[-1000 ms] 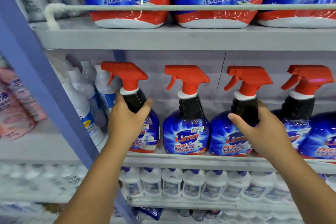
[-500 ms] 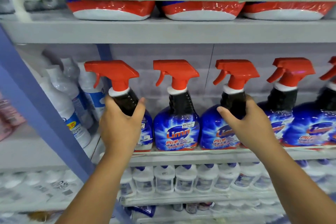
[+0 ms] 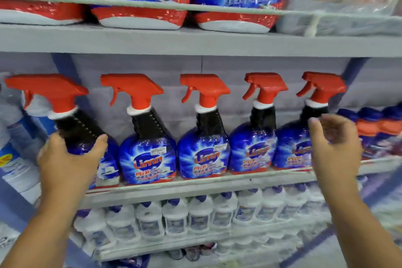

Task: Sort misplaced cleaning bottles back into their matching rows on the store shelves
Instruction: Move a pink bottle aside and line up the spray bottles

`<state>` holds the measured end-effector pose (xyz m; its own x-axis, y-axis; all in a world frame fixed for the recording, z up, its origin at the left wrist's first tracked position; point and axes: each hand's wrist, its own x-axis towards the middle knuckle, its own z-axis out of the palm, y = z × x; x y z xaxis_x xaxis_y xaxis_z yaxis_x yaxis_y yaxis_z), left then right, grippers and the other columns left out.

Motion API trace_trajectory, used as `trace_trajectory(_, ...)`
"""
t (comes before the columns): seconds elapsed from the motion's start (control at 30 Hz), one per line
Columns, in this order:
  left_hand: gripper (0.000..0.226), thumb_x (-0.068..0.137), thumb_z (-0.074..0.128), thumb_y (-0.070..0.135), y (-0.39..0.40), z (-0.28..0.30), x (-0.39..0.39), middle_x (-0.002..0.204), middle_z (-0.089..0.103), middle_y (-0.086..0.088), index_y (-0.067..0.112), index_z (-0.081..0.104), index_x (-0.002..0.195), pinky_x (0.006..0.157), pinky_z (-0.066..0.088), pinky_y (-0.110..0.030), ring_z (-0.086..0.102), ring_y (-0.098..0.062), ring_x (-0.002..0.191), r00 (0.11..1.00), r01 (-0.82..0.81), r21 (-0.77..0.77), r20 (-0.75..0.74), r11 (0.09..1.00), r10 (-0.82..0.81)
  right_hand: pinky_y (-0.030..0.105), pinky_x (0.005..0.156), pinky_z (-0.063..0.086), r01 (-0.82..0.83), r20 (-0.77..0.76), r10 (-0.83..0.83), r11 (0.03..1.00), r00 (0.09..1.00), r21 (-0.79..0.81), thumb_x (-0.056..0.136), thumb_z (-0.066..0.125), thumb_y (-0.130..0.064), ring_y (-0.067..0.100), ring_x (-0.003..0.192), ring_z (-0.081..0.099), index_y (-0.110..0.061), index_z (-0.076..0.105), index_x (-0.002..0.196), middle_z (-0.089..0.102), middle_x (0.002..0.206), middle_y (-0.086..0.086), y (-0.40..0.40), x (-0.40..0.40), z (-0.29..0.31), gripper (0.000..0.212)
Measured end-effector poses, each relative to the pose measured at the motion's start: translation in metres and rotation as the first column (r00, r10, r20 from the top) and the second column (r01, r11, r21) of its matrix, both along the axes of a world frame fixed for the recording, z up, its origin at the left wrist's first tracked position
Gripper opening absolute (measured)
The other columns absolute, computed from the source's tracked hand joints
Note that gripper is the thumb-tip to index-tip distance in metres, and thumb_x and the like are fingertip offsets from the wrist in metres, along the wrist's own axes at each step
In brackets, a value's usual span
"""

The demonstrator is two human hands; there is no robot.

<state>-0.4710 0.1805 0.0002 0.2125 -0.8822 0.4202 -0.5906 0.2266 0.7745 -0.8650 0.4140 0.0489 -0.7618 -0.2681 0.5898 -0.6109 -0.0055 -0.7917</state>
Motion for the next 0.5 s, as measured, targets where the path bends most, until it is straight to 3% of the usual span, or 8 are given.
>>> trace_trajectory(0.13, 0.079, 0.065, 0.064, 0.088, -0.011, -0.017, -0.001, 0.105, 0.070, -0.005, 0.023, 0.057, 0.110, 0.090, 0.055, -0.059, 0.067, -0.035, 0.101, 0.996, -0.087, -0.025, -0.001, 0.996, 0.087, 0.026, 0.093, 0.044, 0.060, -0.113, -0.037, 0.977, 0.993, 0.206, 0.088, 0.078, -0.032, 0.018, 0.101, 0.057, -0.011, 0.059, 0.122, 0.057, 0.116, 0.006, 0.001, -0.061, 0.004, 0.044)
trace_trajectory(0.23, 0.076, 0.067, 0.062, 0.087, -0.003, -0.018, -0.008, 0.109, 0.067, -0.010, 0.024, 0.053, 0.108, 0.091, 0.054, -0.062, 0.065, -0.038, 0.103, 0.990, -0.138, -0.022, 0.003, 0.990, 0.138, 0.032, 0.089, 0.047, -0.107, 0.042, 0.099, 0.938, 0.994, 0.330, 0.083, 0.081, -0.037, 0.022, 0.105, 0.061, -0.012, 0.058, 0.124, 0.063, 0.118, 0.008, -0.010, -0.080, 0.004, 0.053)
trace_trajectory(0.3, 0.080, 0.067, 0.060, 0.091, 0.001, -0.019, -0.009, 0.115, 0.065, -0.009, 0.025, 0.050, 0.111, 0.093, 0.053, -0.062, 0.064, -0.038, 0.108, 0.988, -0.152, -0.018, 0.012, 0.988, 0.152, 0.031, 0.085, 0.045, -0.127, 0.036, 0.123, 0.908, 0.992, 0.400, 0.084, 0.079, -0.037, 0.025, 0.105, 0.062, -0.011, 0.060, 0.121, 0.065, 0.115, 0.009, -0.009, -0.079, -0.001, 0.049)
trace_trajectory(0.37, 0.085, 0.064, 0.057, 0.094, 0.002, -0.019, -0.008, 0.118, 0.065, -0.007, 0.026, 0.050, 0.113, 0.093, 0.054, -0.061, 0.063, -0.037, 0.111, 0.988, -0.150, 0.003, 0.032, 0.989, 0.150, 0.032, 0.089, 0.047, -0.028, -0.099, 0.060, 0.954, 0.993, 0.298, 0.087, 0.076, -0.035, 0.024, 0.107, 0.059, -0.011, 0.059, 0.121, 0.058, 0.115, 0.004, 0.002, -0.067, -0.005, 0.045)
trace_trajectory(0.43, 0.082, 0.066, 0.059, 0.092, 0.003, -0.018, -0.005, 0.115, 0.066, -0.009, 0.024, 0.053, 0.112, 0.092, 0.054, -0.061, 0.063, -0.037, 0.110, 0.988, -0.136, -0.013, 0.074, 0.991, 0.136, 0.023, 0.091, 0.046, 0.009, -0.284, 0.030, 0.991, 0.958, 0.133, 0.090, 0.073, -0.026, 0.014, 0.102, 0.055, -0.010, 0.061, 0.117, 0.056, 0.109, 0.000, 0.012, -0.047, -0.006, 0.033)
trace_trajectory(0.5, 0.080, 0.068, 0.060, 0.090, 0.006, -0.013, -0.004, 0.112, 0.066, -0.011, 0.022, 0.056, 0.109, 0.093, 0.053, -0.060, 0.062, -0.038, 0.109, 0.988, -0.120, -0.027, 0.092, 0.992, 0.122, 0.016, 0.092, 0.048, -0.246, -0.191, 0.275, 0.956, 0.942, 0.160, 0.092, 0.071, -0.026, 0.002, 0.101, 0.060, -0.011, 0.062, 0.121, 0.062, 0.113, -0.003, 0.006, -0.032, 0.002, 0.034)
